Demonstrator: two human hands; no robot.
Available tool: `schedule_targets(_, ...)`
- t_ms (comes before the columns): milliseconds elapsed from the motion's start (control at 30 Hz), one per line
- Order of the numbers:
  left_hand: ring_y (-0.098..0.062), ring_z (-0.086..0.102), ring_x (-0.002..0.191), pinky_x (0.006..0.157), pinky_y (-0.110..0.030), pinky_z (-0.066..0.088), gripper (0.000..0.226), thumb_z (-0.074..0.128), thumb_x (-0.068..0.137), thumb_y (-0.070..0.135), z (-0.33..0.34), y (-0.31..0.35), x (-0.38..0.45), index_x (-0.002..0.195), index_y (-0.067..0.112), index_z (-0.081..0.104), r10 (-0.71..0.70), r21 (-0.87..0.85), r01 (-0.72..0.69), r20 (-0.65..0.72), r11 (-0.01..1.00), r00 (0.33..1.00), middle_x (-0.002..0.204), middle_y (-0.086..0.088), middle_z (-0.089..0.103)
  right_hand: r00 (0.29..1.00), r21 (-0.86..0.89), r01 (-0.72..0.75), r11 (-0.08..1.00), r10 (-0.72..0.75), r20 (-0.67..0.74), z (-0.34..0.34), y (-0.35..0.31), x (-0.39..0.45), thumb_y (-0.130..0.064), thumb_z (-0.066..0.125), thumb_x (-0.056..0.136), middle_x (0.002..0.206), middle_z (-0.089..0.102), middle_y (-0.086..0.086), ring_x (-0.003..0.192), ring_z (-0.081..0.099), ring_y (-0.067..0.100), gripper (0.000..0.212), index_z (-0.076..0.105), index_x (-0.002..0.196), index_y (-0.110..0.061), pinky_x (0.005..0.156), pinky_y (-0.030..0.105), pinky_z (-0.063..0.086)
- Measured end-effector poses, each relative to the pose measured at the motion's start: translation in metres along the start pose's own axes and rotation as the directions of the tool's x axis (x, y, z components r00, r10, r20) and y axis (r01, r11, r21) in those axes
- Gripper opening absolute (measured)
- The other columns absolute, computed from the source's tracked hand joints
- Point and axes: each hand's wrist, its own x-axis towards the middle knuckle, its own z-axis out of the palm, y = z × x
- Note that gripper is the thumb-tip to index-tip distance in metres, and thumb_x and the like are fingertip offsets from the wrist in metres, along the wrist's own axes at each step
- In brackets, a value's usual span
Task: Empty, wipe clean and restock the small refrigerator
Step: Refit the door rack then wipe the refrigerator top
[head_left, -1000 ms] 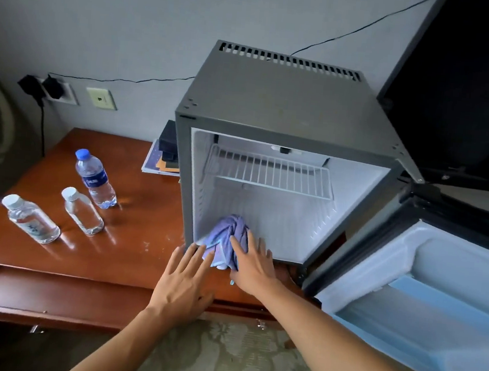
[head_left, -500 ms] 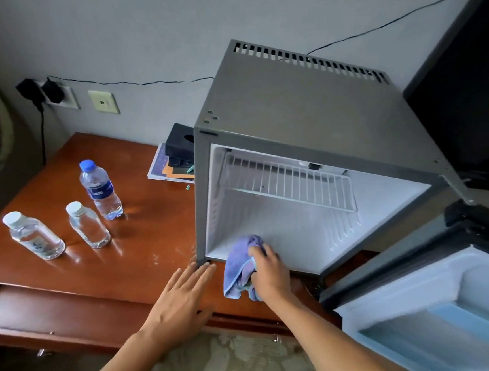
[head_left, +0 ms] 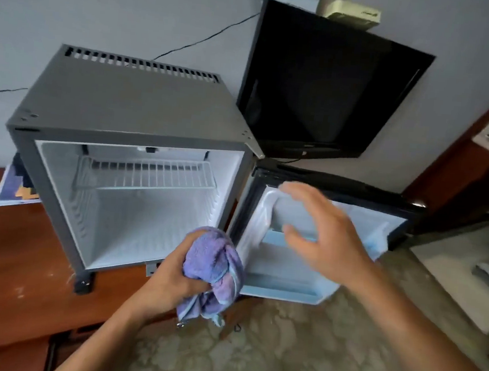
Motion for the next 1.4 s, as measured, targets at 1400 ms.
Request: schedule_targets(1400, -0.005, 0.059, 0.122, 0.100, -0.027, 0.047, 0.088, 0.080, 0.051, 0.030, -0.127, 0.109, -0.324, 0.135, 0.036, 0.053, 0.153, 0.318, 0.164, -0.768, 0.934, 0.621, 0.136, 0.005, 0.058, 0.909, -0.248, 0.201, 0.948, -0.086, 0.407, 0.099, -0.137, 0.070, -0.087, 0.022, 0.087, 0.171, -0.005, -0.006, 0.157, -0.009, 0.016, 0.089, 0.003, 0.161, -0.042, 0.127, 0.045, -0.003)
